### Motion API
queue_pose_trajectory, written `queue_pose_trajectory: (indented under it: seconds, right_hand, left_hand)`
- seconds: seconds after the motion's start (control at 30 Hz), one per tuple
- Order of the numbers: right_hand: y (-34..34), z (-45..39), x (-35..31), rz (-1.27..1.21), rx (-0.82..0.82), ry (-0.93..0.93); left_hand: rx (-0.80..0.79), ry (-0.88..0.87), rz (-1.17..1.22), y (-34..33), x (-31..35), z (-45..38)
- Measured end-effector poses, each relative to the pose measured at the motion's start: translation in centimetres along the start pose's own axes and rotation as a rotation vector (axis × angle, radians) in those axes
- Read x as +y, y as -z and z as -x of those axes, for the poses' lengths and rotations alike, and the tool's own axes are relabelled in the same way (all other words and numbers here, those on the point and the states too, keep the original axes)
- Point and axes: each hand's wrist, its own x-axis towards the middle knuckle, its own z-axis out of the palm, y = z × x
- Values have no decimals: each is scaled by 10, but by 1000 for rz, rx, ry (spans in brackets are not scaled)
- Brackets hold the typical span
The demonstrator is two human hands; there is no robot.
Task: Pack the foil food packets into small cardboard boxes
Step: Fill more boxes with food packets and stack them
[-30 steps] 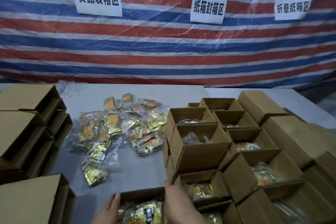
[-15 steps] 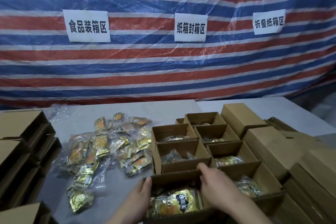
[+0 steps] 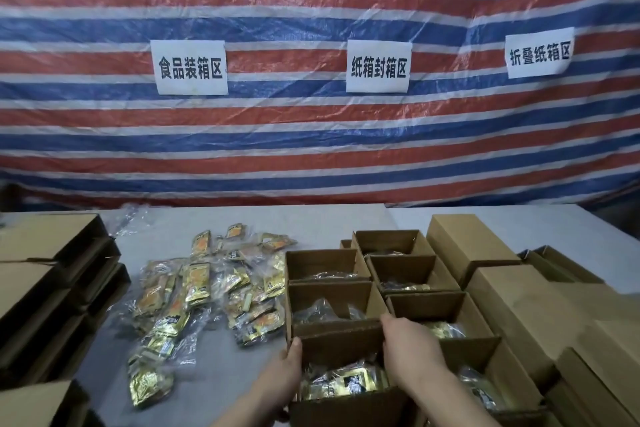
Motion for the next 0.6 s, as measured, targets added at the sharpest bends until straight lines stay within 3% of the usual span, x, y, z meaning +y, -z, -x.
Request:
queue_pose_trajectory:
  seconds: [0.27,0.6]
  right_hand:
    - [-14,-5,9,106,21,20]
    - [-24,-3,15,56,65,51]
  left_hand:
    - [-31,38,76,-9,-1,-4]
    - [-6,51,71,-12,-1,-5]
